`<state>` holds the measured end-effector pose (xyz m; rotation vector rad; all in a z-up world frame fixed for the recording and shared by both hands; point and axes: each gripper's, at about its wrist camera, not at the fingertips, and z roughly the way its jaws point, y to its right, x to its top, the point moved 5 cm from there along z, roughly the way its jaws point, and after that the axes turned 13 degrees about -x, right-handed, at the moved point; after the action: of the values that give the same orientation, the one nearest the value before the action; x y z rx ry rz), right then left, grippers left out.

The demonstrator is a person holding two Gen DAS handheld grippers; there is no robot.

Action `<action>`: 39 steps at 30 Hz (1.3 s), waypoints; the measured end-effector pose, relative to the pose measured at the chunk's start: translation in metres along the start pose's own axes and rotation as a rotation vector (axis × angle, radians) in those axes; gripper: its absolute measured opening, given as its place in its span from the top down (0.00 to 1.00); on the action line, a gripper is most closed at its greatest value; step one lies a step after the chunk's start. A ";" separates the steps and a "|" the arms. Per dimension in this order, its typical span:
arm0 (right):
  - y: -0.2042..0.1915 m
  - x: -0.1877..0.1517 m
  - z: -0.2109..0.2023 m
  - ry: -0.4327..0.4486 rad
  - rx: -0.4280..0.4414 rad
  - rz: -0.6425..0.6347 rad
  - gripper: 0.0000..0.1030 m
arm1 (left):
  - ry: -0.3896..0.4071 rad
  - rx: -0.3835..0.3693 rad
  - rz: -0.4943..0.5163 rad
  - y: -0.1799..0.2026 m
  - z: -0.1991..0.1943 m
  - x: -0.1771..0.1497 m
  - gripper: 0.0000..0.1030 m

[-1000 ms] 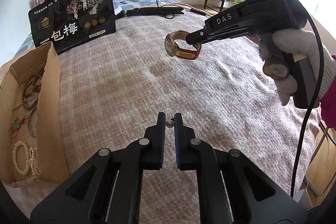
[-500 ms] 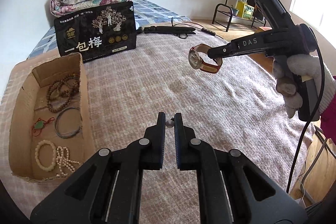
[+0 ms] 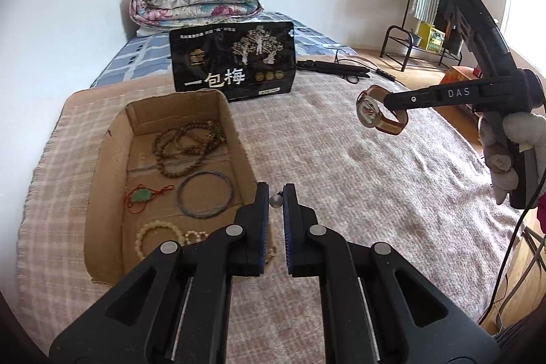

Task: Organize jewelry
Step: 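Carry the pearl bead and the watch over the box with both tools, then open both tools to drop the pearl bead and watch into the box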

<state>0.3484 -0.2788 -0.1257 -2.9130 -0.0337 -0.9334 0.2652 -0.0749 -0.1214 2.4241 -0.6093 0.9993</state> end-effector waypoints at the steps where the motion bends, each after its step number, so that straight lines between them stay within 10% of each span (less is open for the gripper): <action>1: -0.006 0.001 -0.001 0.001 0.006 -0.008 0.90 | 0.002 0.009 -0.004 -0.006 -0.003 0.000 0.94; 39: -0.170 -0.016 0.032 -0.065 0.178 -0.197 0.90 | 0.006 0.104 -0.179 -0.154 0.023 0.041 0.94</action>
<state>0.3464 -0.1065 -0.1490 -2.8101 -0.3927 -0.8125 0.3883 0.0268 -0.1420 2.5126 -0.3382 0.9850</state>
